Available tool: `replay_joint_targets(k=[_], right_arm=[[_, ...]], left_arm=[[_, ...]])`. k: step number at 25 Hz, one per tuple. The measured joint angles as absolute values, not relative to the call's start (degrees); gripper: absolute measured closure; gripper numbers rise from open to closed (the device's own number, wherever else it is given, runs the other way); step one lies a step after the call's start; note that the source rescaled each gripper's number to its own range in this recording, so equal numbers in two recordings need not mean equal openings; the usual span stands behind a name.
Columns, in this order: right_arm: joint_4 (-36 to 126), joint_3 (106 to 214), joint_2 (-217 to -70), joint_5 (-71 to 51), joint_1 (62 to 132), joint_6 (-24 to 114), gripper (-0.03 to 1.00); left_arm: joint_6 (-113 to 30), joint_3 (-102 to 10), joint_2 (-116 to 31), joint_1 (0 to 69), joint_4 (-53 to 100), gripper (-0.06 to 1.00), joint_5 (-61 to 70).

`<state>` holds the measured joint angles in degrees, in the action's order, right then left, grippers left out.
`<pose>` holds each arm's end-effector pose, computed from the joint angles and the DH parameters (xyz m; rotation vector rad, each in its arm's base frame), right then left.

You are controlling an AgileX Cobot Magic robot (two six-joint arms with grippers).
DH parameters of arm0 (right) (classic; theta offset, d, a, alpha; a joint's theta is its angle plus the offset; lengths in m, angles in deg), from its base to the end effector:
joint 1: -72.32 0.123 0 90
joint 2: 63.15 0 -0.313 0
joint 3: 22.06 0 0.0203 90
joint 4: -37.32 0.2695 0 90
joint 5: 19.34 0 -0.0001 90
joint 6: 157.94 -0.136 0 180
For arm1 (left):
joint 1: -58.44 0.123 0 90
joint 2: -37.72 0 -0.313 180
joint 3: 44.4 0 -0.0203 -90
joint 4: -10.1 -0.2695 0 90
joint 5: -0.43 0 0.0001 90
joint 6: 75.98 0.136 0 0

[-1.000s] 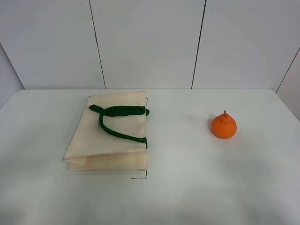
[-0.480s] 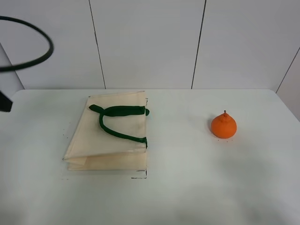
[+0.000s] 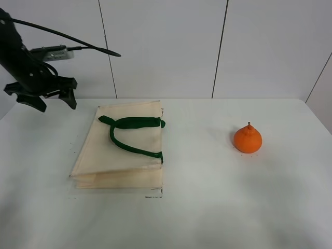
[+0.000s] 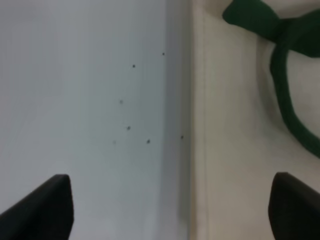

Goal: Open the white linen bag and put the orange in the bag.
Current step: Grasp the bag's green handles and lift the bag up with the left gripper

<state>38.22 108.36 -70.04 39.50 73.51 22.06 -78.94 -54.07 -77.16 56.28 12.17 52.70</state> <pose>0.0256 0.0024 0.2681 -0.0213 2.0125 0.0319 0.4486 -0.0208 0.2302 -0.0418 2.7493 -0.0697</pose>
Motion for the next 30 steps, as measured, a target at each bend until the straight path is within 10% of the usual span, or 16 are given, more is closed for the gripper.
replay_joint_targets(k=[12,30], right_arm=[[38.22,108.36,-70.04,39.5,73.51,22.06,-0.03],[38.22,108.36,-70.04,39.5,73.51,22.06,-0.03]], left_arm=[[-90.28,-59.4,-91.08,43.33,12.29,-0.06,48.8],[-94.88,-59.42,-98.75,43.22,9.62,-0.06,40.63]])
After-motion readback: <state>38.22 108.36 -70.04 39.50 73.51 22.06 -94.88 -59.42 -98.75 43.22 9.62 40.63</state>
